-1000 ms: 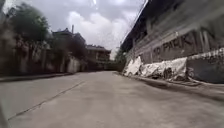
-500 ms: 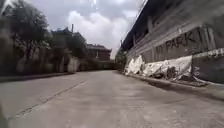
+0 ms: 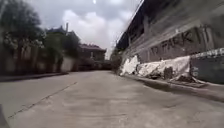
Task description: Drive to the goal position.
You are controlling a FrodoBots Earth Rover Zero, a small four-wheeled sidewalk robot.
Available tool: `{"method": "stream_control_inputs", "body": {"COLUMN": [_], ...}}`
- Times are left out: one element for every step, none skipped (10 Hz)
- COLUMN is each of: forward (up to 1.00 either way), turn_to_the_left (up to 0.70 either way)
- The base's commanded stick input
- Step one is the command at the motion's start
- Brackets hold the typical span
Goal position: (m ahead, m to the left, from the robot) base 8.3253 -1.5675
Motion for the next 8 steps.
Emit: {"method": "stream_control_inputs", "body": {"forward": [0.50, 0.50, 0.50, 0.50, 0.50, 0.50, 0.50, 0.50], "turn_to_the_left": [0.01, 0.01, 0.01, 0.01, 0.01, 0.01, 0.01, 0.01]}}
